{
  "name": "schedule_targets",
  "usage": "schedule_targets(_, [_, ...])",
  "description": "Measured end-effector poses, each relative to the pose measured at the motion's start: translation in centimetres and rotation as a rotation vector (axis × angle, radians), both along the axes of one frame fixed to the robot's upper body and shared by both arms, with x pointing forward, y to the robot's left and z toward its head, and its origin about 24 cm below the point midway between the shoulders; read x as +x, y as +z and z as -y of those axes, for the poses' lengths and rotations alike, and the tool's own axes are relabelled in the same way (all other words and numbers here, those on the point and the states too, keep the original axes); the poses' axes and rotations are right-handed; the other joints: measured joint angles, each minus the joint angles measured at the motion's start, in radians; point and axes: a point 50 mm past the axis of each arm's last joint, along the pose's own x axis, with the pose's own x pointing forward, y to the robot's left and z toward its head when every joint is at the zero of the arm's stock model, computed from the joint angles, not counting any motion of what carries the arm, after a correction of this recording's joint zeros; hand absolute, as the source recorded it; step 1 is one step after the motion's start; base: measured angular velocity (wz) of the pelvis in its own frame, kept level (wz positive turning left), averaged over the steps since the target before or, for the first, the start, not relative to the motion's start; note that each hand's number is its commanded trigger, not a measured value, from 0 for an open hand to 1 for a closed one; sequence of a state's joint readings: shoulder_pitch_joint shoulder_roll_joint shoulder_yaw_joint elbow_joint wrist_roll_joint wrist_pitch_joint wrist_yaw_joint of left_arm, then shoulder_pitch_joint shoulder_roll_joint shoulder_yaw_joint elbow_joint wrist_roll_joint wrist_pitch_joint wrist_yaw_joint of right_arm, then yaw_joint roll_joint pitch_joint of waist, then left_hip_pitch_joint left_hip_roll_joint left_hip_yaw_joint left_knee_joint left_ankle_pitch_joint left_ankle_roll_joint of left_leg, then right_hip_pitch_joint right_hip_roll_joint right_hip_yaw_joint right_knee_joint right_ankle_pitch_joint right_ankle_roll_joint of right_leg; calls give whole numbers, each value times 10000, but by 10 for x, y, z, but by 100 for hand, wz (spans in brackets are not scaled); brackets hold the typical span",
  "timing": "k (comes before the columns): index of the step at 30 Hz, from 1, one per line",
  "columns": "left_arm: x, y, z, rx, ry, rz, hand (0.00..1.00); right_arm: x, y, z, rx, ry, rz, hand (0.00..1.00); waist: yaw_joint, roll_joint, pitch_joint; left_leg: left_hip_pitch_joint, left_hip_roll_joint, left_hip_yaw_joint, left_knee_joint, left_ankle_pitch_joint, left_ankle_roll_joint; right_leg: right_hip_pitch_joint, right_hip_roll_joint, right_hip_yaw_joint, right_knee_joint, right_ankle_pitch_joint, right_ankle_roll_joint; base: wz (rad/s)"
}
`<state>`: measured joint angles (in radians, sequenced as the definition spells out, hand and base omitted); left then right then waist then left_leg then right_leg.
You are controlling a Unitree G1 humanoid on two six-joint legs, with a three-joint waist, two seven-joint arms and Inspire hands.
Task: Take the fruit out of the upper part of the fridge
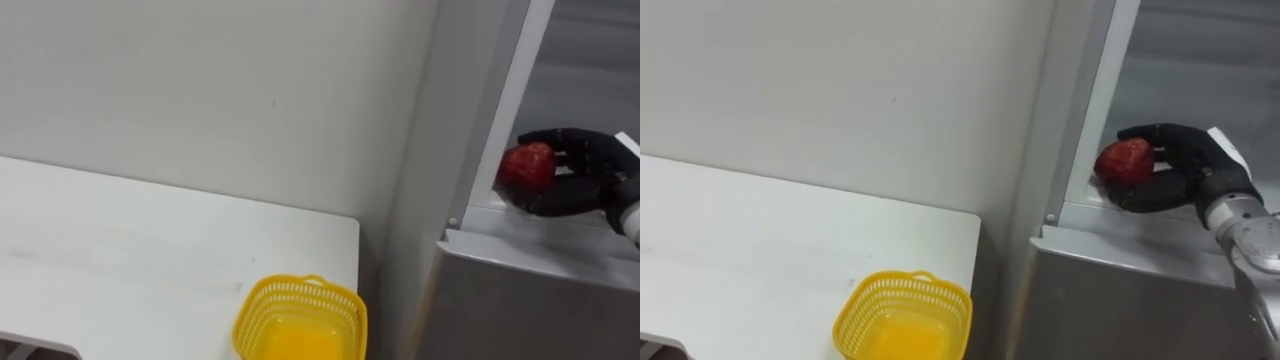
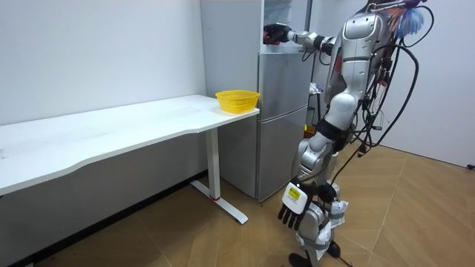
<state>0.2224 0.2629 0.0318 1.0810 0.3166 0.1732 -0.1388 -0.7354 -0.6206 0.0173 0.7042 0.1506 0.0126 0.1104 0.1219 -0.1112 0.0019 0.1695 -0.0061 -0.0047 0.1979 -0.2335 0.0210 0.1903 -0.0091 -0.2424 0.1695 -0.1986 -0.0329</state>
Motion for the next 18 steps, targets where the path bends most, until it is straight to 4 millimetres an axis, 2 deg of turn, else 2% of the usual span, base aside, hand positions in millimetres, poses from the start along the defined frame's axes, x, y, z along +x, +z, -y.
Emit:
schedule_targets(6, [-1, 0, 1, 18, -183, -53, 0, -4, -8, -11, 59, -211, 422, 100, 1, -81, 3, 107, -2, 17, 9, 3, -3, 59, 17, 40, 0, 0, 0, -5])
schedule_targets(8, [-3, -1, 1, 65, -166, -43, 0, -11, -12, -24, 15, -155, 953, 100, -6, -114, -6, 71, -4, 23, 11, -6, -14, 22, 33, 54, -17, 0, 0, -4])
schedule_targets(10, [-5, -1, 3, 131, -339, -104, 0, -19, -20, -28, 427, -340, 1261, 100, -34, -101, -7, 68, -1, 42, 10, -20, -21, 10, 36, 117, -13, -1, -1, -4])
schedule_targets(12, [-6, -2, 7, 114, -543, -199, 0, -26, -24, -37, 800, -434, 1753, 100, -28, -11, -17, 61, 91, 268, 18, -48, -30, -60, 97, 353, -5, 9, -17, -21])
schedule_targets(13, [-6, -3, 9, 59, -611, -235, 0, -32, -25, -45, 988, -334, 2057, 100, -21, 86, -50, 23, 113, 336, 53, -75, -42, -126, 128, 459, 9, 29, -45, -26])
schedule_targets(15, [-5, -4, 10, 11, -711, -196, 0, -41, -28, -54, 1178, -158, 2430, 100, -131, 215, -56, -64, 111, 332, 67, -90, -51, -152, 151, 473, 15, 74, -80, -16])
schedule_targets(18, [-6, -6, 17, -127, -742, -171, 0, -61, -36, -73, 1532, 351, 2824, 100, -228, 529, -93, -65, 112, 372, 53, -90, -52, -253, 149, 489, 0, 82, -85, -3])
